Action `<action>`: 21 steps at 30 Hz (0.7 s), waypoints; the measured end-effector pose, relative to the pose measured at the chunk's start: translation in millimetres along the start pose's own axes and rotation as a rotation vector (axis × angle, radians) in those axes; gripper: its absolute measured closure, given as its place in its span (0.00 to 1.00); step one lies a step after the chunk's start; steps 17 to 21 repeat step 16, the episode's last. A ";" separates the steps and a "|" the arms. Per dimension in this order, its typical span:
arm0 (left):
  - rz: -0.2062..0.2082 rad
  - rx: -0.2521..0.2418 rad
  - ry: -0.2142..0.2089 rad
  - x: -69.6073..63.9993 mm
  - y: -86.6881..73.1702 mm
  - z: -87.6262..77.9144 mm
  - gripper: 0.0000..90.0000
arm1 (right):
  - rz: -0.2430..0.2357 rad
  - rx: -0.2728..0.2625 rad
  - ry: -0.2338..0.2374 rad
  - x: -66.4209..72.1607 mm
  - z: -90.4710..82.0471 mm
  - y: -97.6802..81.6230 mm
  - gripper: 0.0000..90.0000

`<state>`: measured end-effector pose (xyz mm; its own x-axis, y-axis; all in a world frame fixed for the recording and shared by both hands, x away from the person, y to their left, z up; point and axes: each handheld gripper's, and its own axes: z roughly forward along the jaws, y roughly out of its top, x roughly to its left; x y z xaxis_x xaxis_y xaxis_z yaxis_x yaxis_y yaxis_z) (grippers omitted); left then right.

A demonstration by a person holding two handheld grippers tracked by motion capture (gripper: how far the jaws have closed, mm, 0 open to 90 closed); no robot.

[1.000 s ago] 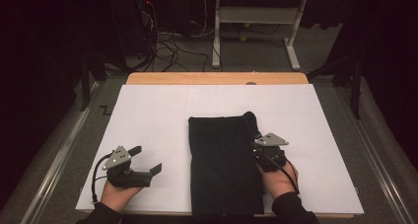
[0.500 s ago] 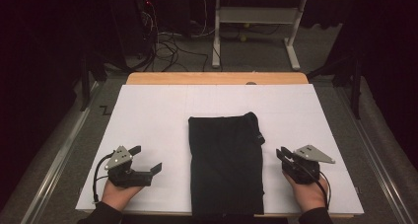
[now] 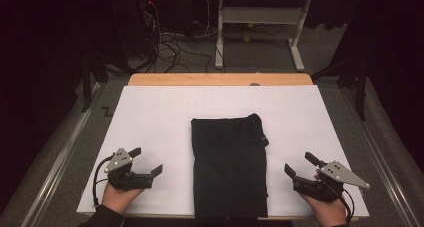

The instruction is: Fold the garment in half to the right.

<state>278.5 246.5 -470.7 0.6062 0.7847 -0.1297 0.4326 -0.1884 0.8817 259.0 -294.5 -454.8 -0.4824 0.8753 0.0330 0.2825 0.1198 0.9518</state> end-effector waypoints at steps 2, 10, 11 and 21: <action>0.001 -0.006 0.002 0.3 0.3 -1.5 0.00 | -0.010 -0.015 0.003 2.0 -0.3 1.3 0.11; 0.000 -0.015 0.002 3.3 0.4 -5.4 0.00 | -0.038 -0.021 0.032 13.8 -5.8 4.5 0.00; -0.001 -0.015 0.001 3.5 0.3 -5.3 0.00 | -0.043 -0.016 0.033 14.8 -5.4 4.2 0.00; 0.001 -0.020 0.001 3.6 1.1 -6.0 0.00 | -0.043 -0.002 0.025 16.5 -2.2 3.0 0.00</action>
